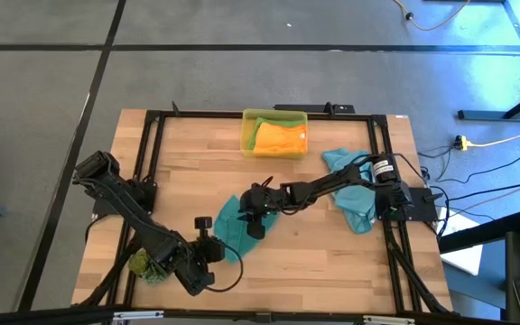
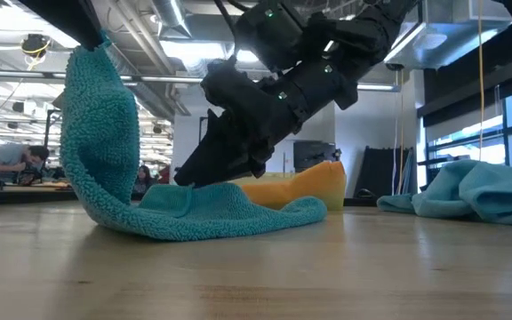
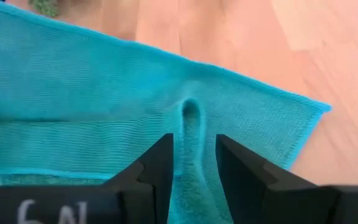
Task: Fold microfiber towels
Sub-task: Fold the left blue microfiber cloth
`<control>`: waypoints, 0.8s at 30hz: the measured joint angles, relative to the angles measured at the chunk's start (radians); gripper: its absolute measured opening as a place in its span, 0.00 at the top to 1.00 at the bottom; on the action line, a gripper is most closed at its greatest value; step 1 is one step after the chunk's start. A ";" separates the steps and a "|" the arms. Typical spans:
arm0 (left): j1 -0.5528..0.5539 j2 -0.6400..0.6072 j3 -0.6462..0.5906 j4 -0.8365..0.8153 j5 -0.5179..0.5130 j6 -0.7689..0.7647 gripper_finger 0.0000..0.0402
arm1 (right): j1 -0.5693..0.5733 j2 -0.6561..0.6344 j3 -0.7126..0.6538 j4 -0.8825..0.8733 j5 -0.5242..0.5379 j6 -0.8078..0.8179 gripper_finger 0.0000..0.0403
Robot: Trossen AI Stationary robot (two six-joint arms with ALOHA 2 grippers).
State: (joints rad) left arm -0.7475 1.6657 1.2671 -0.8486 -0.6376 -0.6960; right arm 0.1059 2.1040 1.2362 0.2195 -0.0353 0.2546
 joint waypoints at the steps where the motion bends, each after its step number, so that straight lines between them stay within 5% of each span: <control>1: 0.000 0.000 0.000 0.000 0.000 0.000 1.00 | 0.003 -0.001 0.000 -0.003 0.000 0.000 0.70; 24: 0.001 0.000 0.000 -0.004 0.000 0.000 1.00 | 0.068 -0.007 0.000 0.000 -0.006 -0.024 0.70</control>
State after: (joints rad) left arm -0.7467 1.6657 1.2671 -0.8524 -0.6380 -0.6962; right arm 0.1742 2.0970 1.2362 0.2200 -0.0412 0.2310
